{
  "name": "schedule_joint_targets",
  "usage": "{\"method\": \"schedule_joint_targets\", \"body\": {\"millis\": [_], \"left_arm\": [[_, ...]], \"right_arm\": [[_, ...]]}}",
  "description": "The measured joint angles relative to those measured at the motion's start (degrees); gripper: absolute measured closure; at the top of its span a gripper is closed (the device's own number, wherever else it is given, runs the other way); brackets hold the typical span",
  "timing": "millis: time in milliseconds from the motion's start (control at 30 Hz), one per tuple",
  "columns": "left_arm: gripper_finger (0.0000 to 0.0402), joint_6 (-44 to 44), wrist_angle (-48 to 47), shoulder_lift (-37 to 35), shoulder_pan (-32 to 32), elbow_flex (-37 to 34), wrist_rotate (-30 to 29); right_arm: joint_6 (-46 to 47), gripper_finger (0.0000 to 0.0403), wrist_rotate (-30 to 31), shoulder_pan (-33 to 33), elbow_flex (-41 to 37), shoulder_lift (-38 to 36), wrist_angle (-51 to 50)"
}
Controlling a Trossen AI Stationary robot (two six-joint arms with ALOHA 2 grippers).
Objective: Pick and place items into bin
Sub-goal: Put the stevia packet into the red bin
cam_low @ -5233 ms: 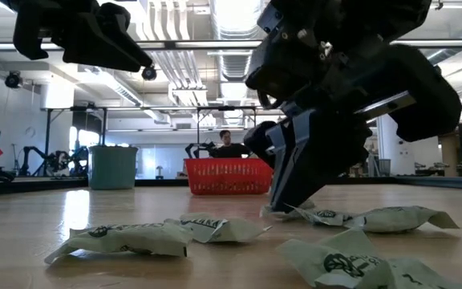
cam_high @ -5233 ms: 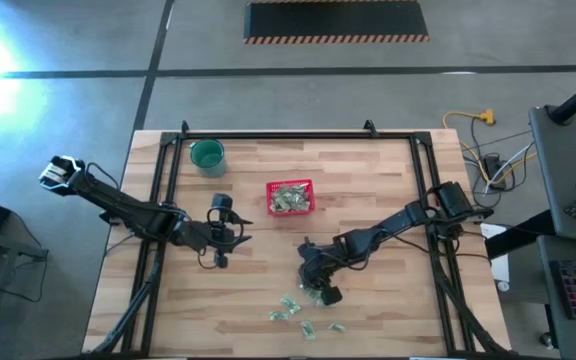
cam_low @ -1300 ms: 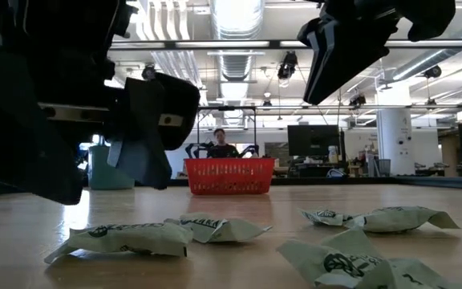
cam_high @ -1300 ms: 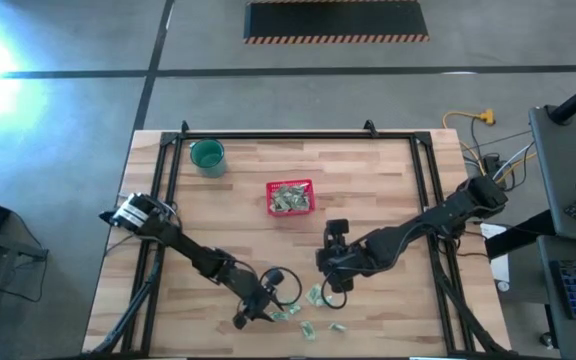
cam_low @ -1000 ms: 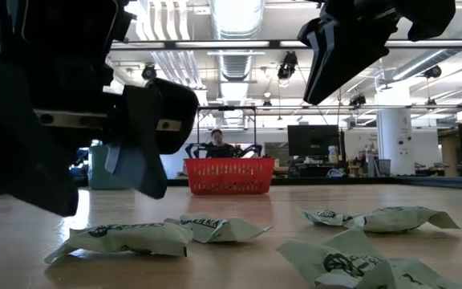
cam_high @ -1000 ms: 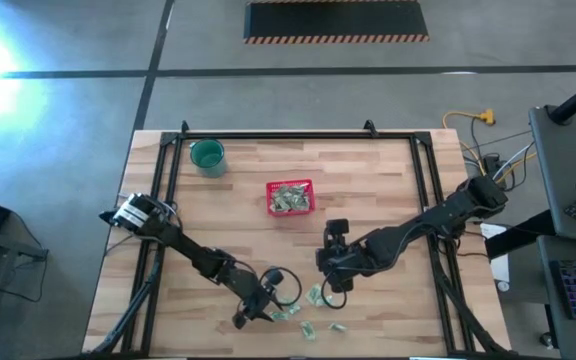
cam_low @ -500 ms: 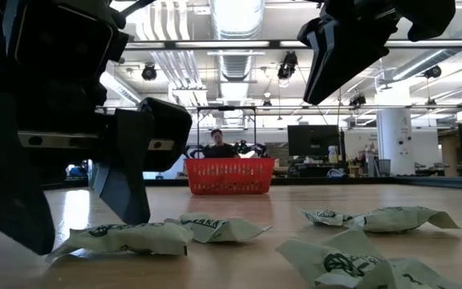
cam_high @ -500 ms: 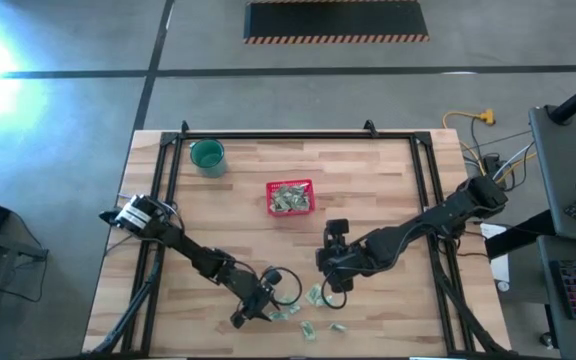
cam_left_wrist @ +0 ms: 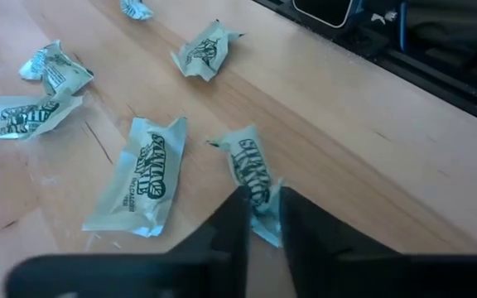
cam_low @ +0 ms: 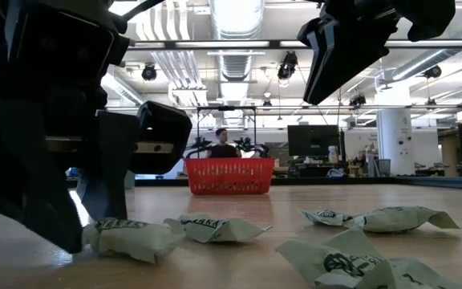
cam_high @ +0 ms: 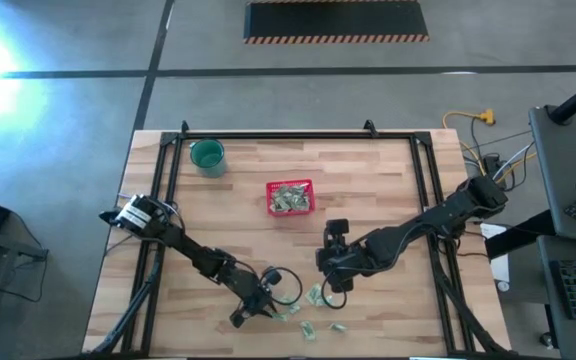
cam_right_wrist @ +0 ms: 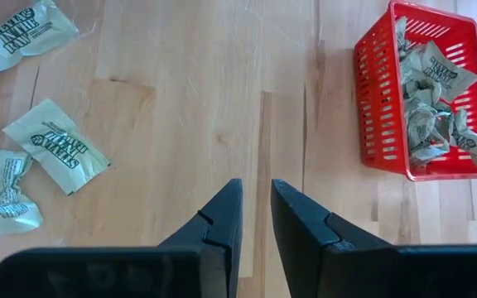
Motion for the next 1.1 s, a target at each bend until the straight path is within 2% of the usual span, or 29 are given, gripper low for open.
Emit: {"method": "schedule_joint_targets", "body": {"millis": [133,433,567,667,800,967,1100], "left_arm": [[0.0393,1.5,0.1,0.0,0.2,0.0,0.0],[0.0398,2.6,-1.4,-1.5,0.2,0.0,-0.3],[0.0400,3.1,-5.7,-4.4,0.2,-0.1,-4.0],[0.0401,3.3,-9.2,-7.5,0.2,-0.4,-10.3],[0.0401,5.2,-14.5,-11.9,0.2,-1.4,-23.1],[0.0401,11.3,-20.9,-17.1,0.7,-2.2,-39.1],[0.0401,15.2,-23.1,-20.4,2.6,-2.3,-48.2]], "right_arm": [[0.0,0.0346,0.0,0.0,0.0,0.0,0.0],[0.0,0.0346,0.0,0.0,0.0,0.0,0.0],[0.0,0.0346,0.0,0.0,0.0,0.0,0.0],[-0.2,0.0346,0.0,0.0,0.0,0.0,0.0],[-0.2,0.0346,0.1,0.0,0.0,0.0,0.0],[-0.2,0.0346,0.1,0.0,0.0,0.0,0.1],[-0.2,0.0346,0.1,0.0,-0.1,0.0,0.1]]}}
